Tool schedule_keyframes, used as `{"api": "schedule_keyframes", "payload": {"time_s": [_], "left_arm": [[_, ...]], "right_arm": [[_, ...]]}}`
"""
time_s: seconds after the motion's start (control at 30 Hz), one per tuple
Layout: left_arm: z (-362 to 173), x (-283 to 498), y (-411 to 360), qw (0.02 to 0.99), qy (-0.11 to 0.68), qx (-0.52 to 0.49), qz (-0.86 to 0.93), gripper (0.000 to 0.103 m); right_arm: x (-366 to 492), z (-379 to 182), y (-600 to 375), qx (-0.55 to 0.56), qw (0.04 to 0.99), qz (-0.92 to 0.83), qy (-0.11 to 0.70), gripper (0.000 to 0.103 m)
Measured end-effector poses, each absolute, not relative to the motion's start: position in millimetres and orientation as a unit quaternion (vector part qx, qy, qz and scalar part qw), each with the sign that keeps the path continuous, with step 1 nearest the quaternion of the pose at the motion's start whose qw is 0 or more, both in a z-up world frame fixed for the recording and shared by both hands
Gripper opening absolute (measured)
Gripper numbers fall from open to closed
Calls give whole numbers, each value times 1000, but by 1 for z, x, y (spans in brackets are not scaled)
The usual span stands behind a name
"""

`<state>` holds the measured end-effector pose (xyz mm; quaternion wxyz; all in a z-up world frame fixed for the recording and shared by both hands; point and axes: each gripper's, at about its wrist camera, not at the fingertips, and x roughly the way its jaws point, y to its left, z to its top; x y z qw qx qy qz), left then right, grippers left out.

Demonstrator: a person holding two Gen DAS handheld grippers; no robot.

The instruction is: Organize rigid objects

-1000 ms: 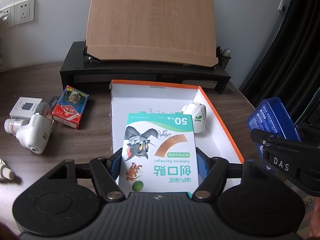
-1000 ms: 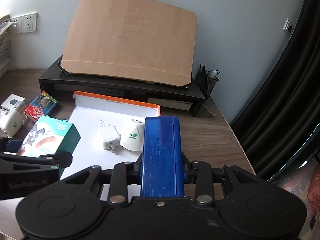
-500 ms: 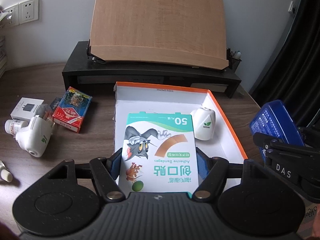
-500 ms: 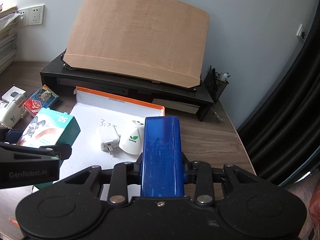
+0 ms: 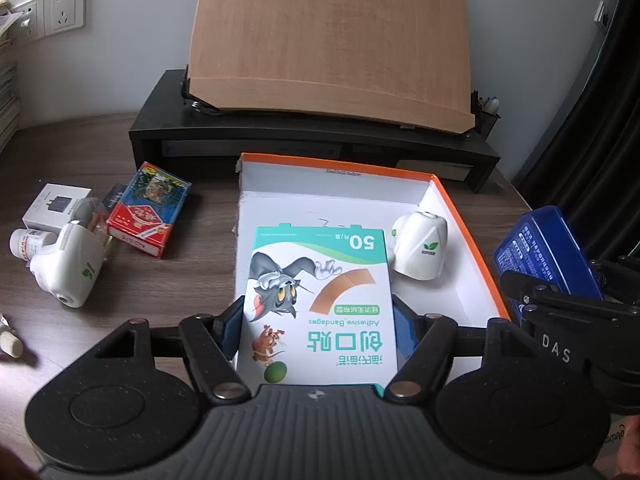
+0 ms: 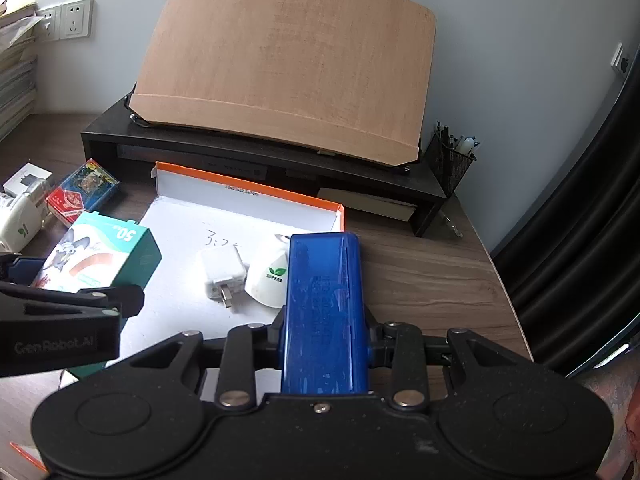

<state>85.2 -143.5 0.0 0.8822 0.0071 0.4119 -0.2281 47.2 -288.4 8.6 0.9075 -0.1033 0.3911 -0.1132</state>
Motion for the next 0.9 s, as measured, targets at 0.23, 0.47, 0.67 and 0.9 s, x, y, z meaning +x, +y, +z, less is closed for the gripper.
{"api": "schedule_keyframes", "payload": {"time_s": [0.23, 0.47, 0.67, 0.9], "left_arm": [[-1, 82, -158, 884, 406, 8, -231, 72], [-4, 83, -171, 890, 405, -4, -209, 72], [-10, 74, -179, 890, 414, -2, -193, 72], [-11, 67, -184, 891, 416, 4, -183, 72]], "right_arm": [[47, 8, -300, -106, 910, -109, 386, 40], [43, 7, -318, -119, 911, -92, 384, 40], [41, 4, -331, -106, 913, -82, 386, 40], [40, 0, -335, -97, 914, -70, 388, 40]]}}
